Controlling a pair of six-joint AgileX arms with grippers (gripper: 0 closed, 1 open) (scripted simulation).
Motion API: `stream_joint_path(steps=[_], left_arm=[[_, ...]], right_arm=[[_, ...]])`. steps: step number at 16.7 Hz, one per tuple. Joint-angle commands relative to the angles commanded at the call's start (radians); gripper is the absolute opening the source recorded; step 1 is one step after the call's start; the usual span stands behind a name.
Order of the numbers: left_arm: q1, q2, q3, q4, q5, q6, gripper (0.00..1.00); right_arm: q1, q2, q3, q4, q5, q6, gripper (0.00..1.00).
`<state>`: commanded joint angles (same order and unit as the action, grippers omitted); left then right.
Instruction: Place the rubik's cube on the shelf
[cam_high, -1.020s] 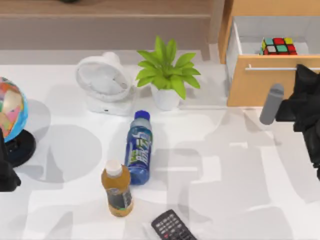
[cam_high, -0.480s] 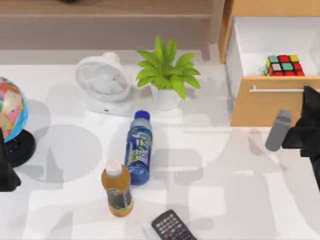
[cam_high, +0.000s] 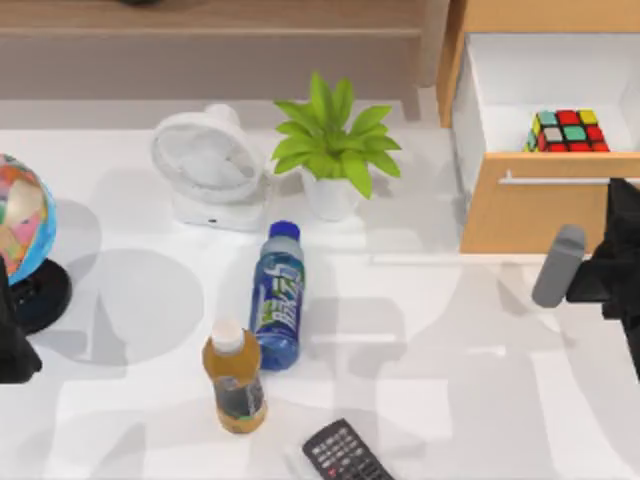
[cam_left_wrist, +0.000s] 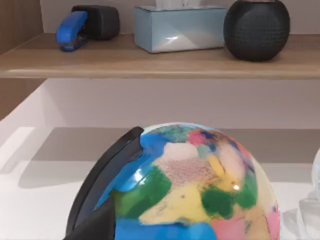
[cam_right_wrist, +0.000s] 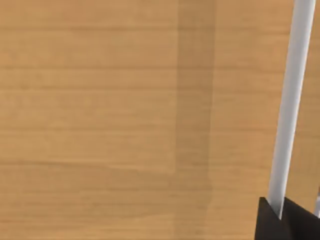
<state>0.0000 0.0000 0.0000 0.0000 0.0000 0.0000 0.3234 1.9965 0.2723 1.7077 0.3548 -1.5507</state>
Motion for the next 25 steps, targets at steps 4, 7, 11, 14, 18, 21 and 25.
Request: stream_joint_path(steps=[4, 7, 11, 14, 18, 21, 25], left_arm=[[0.000, 0.000, 0.000, 0.000, 0.000, 0.000, 1.00], [0.000, 0.000, 0.000, 0.000, 0.000, 0.000, 1.00], [0.000, 0.000, 0.000, 0.000, 0.000, 0.000, 1.00], [0.000, 0.000, 0.000, 0.000, 0.000, 0.000, 1.00], [0.000, 0.000, 0.000, 0.000, 0.000, 0.000, 1.00], [0.000, 0.000, 0.000, 0.000, 0.000, 0.000, 1.00], [0.000, 0.000, 0.000, 0.000, 0.000, 0.000, 1.00]], right_arm=[[0.000, 0.000, 0.000, 0.000, 0.000, 0.000, 0.53], [0.000, 0.000, 0.000, 0.000, 0.000, 0.000, 0.75], [0.000, 0.000, 0.000, 0.000, 0.000, 0.000, 1.00], [0.000, 0.000, 0.000, 0.000, 0.000, 0.000, 1.00], [0.000, 0.000, 0.000, 0.000, 0.000, 0.000, 1.00], [0.006, -0.001, -0.013, 0.014, 0.007, 0.000, 1.00], [0.024, -0.006, -0.058, 0.051, 0.025, 0.000, 1.00]])
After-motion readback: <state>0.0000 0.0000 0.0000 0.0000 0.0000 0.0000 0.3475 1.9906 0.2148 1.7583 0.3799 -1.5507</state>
